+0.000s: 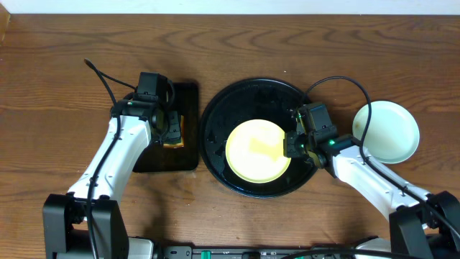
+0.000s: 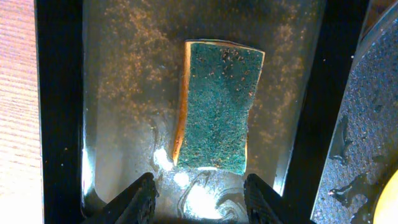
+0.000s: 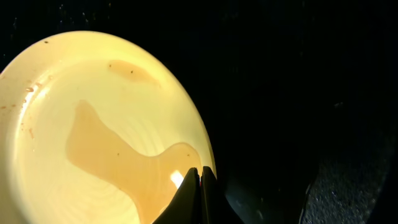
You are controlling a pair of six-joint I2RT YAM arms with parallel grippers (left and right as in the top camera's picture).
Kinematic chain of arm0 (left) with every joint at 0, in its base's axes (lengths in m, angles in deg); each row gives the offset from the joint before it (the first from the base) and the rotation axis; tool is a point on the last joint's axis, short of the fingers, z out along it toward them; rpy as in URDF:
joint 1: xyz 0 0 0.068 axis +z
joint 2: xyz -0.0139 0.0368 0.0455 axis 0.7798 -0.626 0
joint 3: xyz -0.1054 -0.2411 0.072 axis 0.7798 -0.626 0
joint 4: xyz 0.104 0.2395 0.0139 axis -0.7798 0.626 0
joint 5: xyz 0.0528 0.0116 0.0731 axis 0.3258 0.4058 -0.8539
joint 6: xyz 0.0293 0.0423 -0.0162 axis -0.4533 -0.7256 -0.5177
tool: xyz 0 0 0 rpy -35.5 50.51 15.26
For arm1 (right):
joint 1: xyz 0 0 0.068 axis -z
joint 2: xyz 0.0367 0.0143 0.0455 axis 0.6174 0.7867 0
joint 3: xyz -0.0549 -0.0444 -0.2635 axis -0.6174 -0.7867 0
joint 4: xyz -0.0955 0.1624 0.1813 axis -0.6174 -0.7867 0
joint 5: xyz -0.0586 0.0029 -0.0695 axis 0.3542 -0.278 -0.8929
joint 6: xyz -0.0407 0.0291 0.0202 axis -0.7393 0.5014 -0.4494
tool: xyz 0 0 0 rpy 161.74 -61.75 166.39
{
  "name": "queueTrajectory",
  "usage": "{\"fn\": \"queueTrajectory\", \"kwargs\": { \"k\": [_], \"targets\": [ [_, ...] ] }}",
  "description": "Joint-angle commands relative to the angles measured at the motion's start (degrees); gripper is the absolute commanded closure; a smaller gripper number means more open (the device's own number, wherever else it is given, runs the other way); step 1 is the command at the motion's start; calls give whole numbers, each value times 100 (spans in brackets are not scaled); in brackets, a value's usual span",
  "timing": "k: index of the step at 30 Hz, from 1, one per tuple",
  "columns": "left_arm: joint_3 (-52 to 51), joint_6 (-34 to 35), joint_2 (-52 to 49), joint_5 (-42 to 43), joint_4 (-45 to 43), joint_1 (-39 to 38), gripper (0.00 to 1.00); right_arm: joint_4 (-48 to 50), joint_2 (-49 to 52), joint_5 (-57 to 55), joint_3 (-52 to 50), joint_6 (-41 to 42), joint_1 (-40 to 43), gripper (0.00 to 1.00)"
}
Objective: Clean dirty plates on tray and stack at the side
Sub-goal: 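Grip the yellow plate rim with the right gripper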
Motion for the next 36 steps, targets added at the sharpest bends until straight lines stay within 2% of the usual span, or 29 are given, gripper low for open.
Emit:
{"fn": "queueTrajectory", "kwargs": {
  "k": [1,7,15,25,29,31,33,36],
  "targets": [
    [39,13,-11,-9,13,-7,53,90,61,-66,46,79,-20,99],
    [39,13,-11,-9,11,-7,53,142,63,-107,46,87,-22,99],
    [39,13,-11,-9,9,-7,52,-26,61,-468,205,835,-22,99],
    [39,13,-11,-9,11,-7,53,-282,63,-442,385,723,-22,99],
    [39,13,-11,-9,9,-7,52,-354,63,-444,356,549,-33,92],
    [39,13,-11,-9,7,-7,53,-367,63,-444,348,485,-74,80],
    [39,13,-11,-9,-2,-7,52,-382,63,-442,348,455,-136,75],
    [39,13,-11,-9,-7,-7,52,-424,72,-450,343,455,-234,73]
  ]
}}
